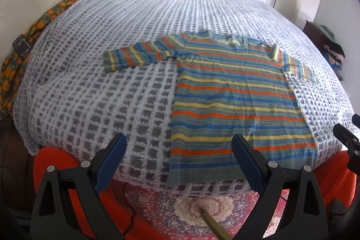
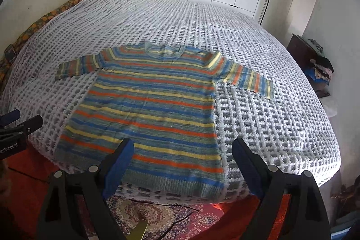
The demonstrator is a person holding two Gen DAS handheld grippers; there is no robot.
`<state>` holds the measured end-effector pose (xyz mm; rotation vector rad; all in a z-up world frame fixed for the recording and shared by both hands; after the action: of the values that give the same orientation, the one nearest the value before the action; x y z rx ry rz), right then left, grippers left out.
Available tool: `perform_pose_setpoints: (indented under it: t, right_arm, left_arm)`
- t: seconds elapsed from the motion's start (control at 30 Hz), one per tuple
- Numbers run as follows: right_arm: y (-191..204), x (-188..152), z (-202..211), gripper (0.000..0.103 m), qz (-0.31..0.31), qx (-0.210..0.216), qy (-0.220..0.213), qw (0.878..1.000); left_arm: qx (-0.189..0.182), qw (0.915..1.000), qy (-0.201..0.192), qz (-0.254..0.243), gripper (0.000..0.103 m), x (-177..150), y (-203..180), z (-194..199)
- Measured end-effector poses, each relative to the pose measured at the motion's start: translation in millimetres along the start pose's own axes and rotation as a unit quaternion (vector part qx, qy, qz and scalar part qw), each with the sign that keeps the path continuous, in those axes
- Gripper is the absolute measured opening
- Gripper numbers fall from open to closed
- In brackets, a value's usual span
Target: Fold small clothes
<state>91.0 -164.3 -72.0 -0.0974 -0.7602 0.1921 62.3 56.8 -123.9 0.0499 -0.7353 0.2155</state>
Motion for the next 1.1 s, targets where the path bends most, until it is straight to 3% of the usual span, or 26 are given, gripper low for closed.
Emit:
perform_pose_setpoints:
  t: [0.43, 1.1]
  right_arm:
    - [22, -8, -7, 0.088, 0.029, 0.013, 0.015, 0.999]
    - [21, -14, -17, 0.088, 0.024, 0.019, 0.032, 0.999]
  left_arm:
    - [-0.003, 0.9998, -0.001, -0.018, 0.095, -5, -5, -3]
    - [-0.01, 0.999, 0.004, -0.043, 0.095, -8, -14, -9]
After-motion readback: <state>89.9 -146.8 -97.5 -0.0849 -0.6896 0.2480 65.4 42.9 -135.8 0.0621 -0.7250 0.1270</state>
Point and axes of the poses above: each gripper's, at about its wrist camera, not at the fingertips, and z roughly against the way its jaws point, y to its left, x to its top, the point moved 9 cm from there along -z, roughly the way its jaws point, and after that the axes turned 5 degrees about -y, right-handed, at the moved point
